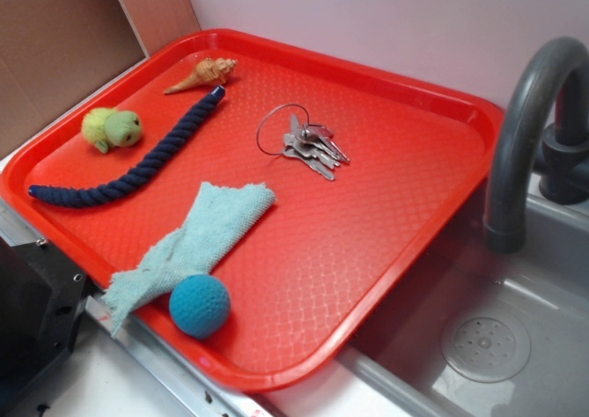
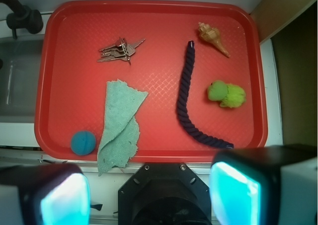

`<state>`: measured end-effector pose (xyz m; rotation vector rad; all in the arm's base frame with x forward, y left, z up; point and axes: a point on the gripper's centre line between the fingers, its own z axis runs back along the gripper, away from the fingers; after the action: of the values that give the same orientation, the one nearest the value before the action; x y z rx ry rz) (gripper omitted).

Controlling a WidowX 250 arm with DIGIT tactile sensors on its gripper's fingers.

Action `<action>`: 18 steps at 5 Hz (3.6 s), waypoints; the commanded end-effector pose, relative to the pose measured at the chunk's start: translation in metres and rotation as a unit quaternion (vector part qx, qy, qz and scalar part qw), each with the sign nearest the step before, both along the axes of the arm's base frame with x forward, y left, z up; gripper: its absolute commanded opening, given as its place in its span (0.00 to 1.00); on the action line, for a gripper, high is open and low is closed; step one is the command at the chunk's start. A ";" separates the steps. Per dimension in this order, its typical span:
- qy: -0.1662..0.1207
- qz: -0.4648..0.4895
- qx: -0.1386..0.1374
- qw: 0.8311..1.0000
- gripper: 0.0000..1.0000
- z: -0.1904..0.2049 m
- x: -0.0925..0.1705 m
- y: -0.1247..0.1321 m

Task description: Grab the green animal.

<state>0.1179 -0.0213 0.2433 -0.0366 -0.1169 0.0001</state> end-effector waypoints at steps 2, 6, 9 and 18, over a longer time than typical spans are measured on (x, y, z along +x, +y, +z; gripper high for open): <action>-0.032 0.125 0.005 0.992 1.00 0.001 0.011 0.016; -0.084 0.583 0.016 0.808 1.00 -0.079 0.054 0.100; -0.093 0.830 0.121 0.536 1.00 -0.149 0.041 0.131; -0.162 0.761 0.164 0.607 0.00 -0.210 0.060 0.127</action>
<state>0.1910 0.1014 0.0237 0.4707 -0.4471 1.7046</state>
